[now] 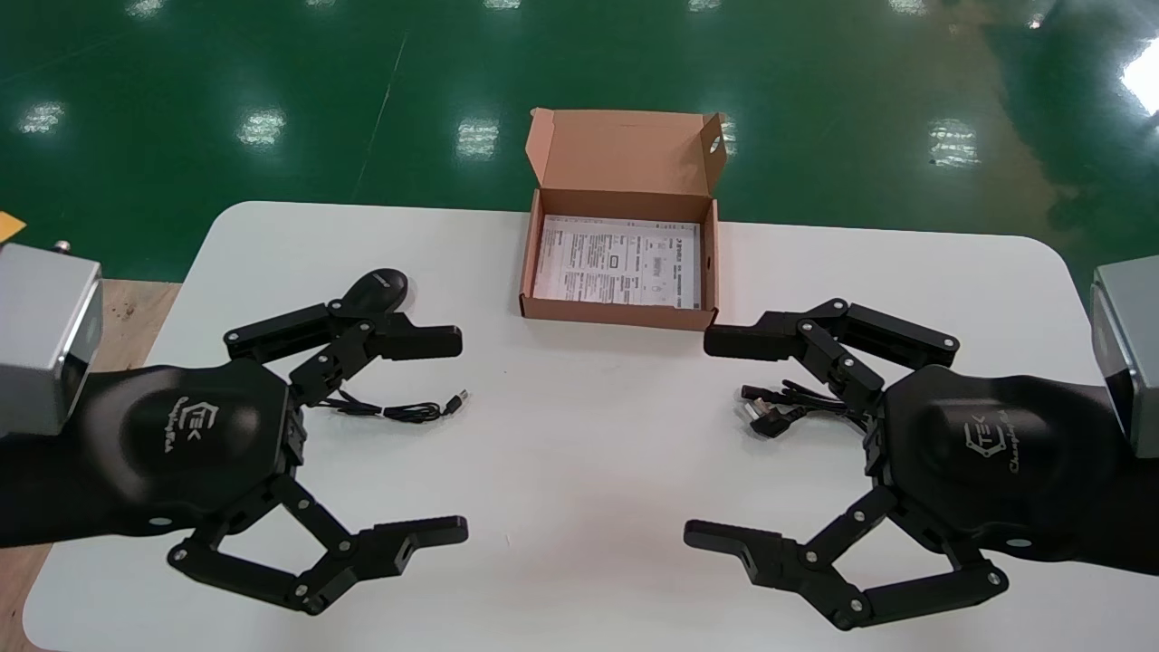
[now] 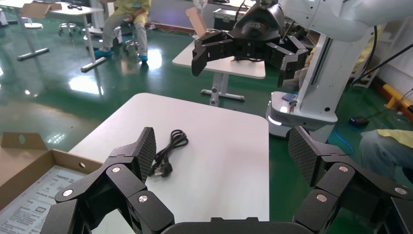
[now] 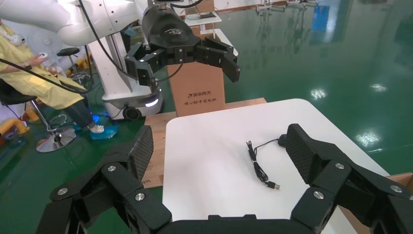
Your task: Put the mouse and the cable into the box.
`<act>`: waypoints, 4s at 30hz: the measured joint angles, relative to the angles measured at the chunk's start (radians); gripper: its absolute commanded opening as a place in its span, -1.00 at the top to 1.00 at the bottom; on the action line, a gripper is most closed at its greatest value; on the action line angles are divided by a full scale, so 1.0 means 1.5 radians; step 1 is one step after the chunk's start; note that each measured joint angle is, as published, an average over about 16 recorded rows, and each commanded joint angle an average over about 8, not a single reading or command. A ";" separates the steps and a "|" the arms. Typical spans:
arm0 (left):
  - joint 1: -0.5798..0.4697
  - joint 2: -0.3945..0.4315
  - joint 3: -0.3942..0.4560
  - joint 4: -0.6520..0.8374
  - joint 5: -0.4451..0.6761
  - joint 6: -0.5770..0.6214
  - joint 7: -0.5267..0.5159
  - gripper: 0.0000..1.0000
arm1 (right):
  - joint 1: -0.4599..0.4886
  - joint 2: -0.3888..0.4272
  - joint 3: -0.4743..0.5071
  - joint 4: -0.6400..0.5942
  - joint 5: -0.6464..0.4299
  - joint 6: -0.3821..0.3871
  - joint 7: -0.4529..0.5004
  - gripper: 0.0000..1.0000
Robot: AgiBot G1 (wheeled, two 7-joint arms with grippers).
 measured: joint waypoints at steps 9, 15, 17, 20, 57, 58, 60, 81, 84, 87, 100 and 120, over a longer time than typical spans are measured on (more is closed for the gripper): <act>-0.131 0.013 0.131 0.008 0.216 0.033 0.011 -1.00 | 0.073 0.000 -0.037 -0.074 -0.153 -0.030 -0.181 -1.00; -0.240 0.063 0.233 0.089 0.372 0.034 0.054 -1.00 | 0.148 -0.015 -0.094 -0.176 -0.293 -0.047 -0.367 -1.00; -0.268 0.086 0.260 0.133 0.410 0.030 0.075 -1.00 | 0.172 -0.024 -0.115 -0.216 -0.332 -0.049 -0.425 -1.00; -0.304 0.122 0.291 0.208 0.457 0.022 0.111 -1.00 | 0.203 -0.040 -0.146 -0.278 -0.381 -0.047 -0.501 -1.00; -0.430 0.347 0.344 0.799 0.574 -0.190 0.481 0.02 | 0.387 -0.253 -0.243 -0.794 -0.556 0.199 -0.792 -0.16; -0.430 0.348 0.345 0.802 0.574 -0.191 0.484 0.27 | 0.387 -0.255 -0.243 -0.797 -0.556 0.201 -0.792 0.09; -0.431 0.350 0.345 0.807 0.575 -0.193 0.489 0.77 | 0.388 -0.258 -0.243 -0.802 -0.556 0.203 -0.791 0.59; -0.431 0.349 0.346 0.805 0.575 -0.191 0.491 1.00 | 0.387 -0.258 -0.243 -0.801 -0.555 0.201 -0.791 1.00; -0.431 0.349 0.345 0.805 0.575 -0.191 0.491 1.00 | 0.387 -0.258 -0.243 -0.800 -0.555 0.201 -0.792 1.00; -0.430 0.349 0.345 0.804 0.575 -0.191 0.491 1.00 | 0.387 -0.257 -0.243 -0.799 -0.555 0.201 -0.792 1.00; -0.430 0.348 0.345 0.802 0.574 -0.190 0.491 1.00 | 0.386 -0.257 -0.243 -0.798 -0.555 0.201 -0.792 1.00; -0.508 0.316 0.299 0.754 0.517 -0.233 0.481 1.00 | 0.441 -0.251 -0.231 -0.770 -0.539 0.189 -0.770 1.00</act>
